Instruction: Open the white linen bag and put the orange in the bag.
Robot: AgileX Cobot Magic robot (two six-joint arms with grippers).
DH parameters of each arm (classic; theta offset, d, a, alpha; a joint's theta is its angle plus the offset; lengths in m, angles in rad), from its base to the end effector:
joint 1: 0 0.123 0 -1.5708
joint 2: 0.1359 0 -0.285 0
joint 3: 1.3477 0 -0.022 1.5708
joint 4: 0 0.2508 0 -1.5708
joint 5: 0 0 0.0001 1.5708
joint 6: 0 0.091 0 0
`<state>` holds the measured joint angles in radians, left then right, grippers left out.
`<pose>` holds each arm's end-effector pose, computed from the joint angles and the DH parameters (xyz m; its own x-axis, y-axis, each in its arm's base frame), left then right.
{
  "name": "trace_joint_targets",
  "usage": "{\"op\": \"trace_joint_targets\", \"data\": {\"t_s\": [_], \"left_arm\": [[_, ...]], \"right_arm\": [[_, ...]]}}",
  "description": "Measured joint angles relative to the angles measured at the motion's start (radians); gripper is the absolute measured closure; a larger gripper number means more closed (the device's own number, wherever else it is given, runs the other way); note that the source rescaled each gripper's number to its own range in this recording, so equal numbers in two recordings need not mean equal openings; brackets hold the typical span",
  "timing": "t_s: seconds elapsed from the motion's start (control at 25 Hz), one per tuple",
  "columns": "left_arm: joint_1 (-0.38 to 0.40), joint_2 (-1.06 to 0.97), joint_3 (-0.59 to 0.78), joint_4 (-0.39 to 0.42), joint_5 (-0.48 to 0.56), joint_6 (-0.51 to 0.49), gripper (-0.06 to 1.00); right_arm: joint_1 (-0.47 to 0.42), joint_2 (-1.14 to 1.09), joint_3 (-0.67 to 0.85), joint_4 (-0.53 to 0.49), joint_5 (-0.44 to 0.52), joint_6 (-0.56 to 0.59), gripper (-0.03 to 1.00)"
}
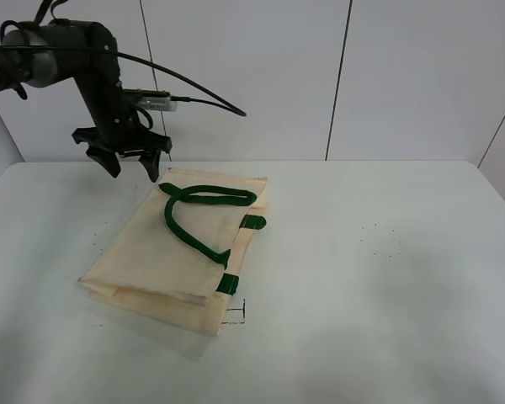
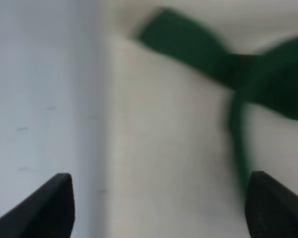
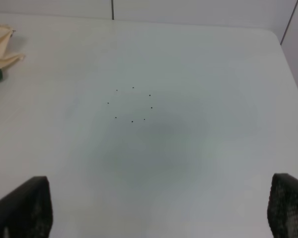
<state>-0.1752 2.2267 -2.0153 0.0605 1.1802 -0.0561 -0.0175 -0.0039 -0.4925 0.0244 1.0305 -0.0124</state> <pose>0.4718 -0.0784 0.2263 -0.9545 0.1355 -0.2655 0.1280 0.9907 0.0452 -0.0033 0.0020 0.2777 -0.4320 0.0077 -0.9018 -0.0013 1.0000 0.0092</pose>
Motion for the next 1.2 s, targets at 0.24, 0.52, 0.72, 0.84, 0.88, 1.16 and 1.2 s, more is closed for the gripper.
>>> {"op": "trace_joint_targets", "data": {"t_s": [0.24,0.52,0.72,0.84,0.88,1.16,1.2], "left_arm": [[0.139,0.0,-0.001,-0.046,0.0,0.0,0.01],[0.193,-0.09,0.154,-0.086,-0.003,0.008,0.03],[0.206,-0.276,0.442,-0.087,-0.047,0.018,0.03],[0.206,-0.406,0.601,-0.088,-0.053,0.019,0.03],[0.206,-0.456,0.656,-0.088,-0.055,0.019,0.03],[0.206,-0.844,0.987,-0.089,-0.068,0.031,0.03],[0.206,-0.911,1.025,-0.089,-0.067,0.038,0.03]], "right_arm": [[0.0,0.0,0.0,0.0,0.0,0.0,-0.02],[0.0,0.0,0.0,0.0,0.0,0.0,-0.02],[0.0,0.0,0.0,0.0,0.0,0.001,-0.02],[0.0,0.0,0.0,0.0,0.0,0.001,-0.02],[0.0,0.0,0.0,0.0,0.0,0.001,-0.02],[0.0,0.0,0.0,0.0,0.0,0.001,-0.02],[0.0,0.0,0.0,0.0,0.0,0.001,-0.02]]}}
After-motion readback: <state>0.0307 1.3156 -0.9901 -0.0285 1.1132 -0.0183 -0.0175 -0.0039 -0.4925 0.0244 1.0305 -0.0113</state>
